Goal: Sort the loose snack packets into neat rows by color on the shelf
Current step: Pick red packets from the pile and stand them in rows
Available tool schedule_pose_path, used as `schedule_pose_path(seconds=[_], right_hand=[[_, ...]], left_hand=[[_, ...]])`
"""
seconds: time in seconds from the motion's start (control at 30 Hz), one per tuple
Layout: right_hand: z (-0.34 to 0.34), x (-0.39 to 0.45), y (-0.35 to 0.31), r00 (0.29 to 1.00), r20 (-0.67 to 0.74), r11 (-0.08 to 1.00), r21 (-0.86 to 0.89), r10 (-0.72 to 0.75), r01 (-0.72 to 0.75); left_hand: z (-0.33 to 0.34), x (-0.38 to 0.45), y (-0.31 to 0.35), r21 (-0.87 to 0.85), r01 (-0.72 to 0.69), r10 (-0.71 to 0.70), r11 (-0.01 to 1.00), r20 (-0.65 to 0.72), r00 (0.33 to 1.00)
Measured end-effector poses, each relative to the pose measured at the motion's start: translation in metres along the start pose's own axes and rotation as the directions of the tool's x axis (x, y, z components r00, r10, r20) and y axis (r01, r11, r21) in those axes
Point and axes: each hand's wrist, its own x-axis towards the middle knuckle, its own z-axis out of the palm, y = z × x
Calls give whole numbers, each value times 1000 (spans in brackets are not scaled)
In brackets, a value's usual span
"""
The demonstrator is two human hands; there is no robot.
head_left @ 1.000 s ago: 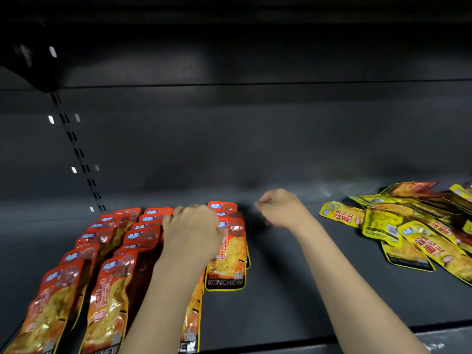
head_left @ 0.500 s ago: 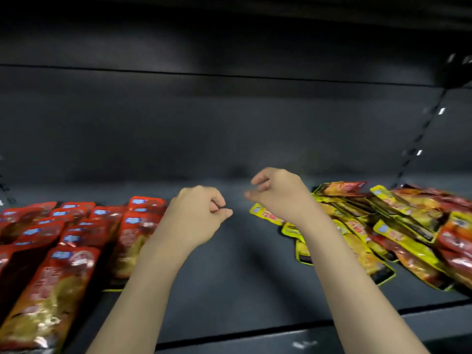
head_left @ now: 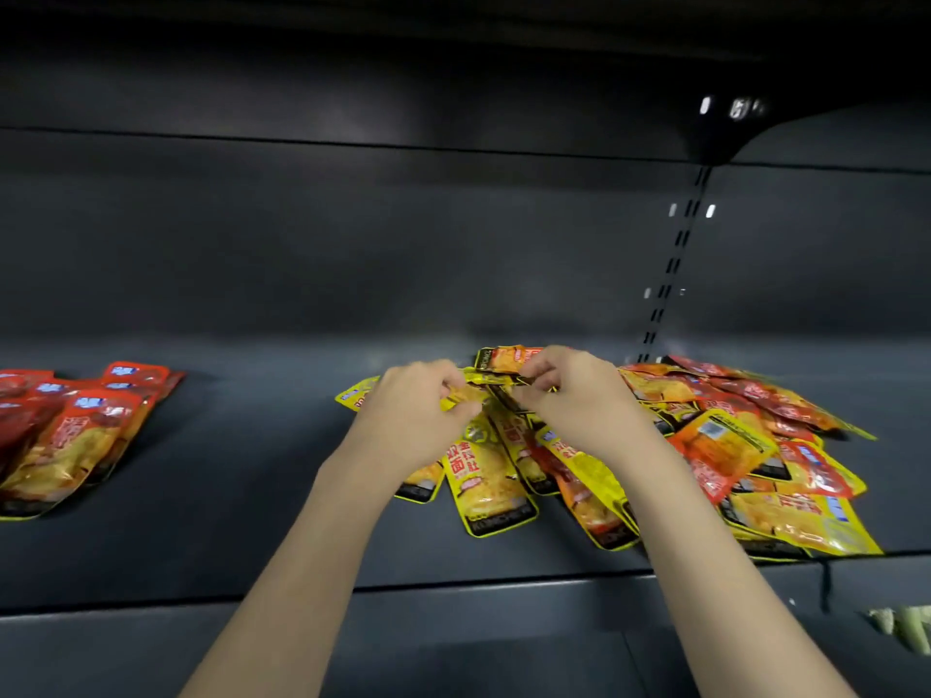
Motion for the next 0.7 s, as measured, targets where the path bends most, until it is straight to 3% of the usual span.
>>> schedule_pose_path(seconds=[0.23, 0.53, 0.7], right_hand=[[-26, -18, 41, 1000, -19, 1000, 2, 17, -17], [-39, -36, 74, 995, -93, 999, -2, 44, -44], [-45, -38, 91, 990, -138, 999, -20, 27, -30]], left_hand=[[35, 61, 33, 225, -88, 104, 970, -60, 993], [75, 121, 54, 480, -199, 158, 854, 125, 980], [94, 133, 55, 645, -180, 93, 743, 166, 982]])
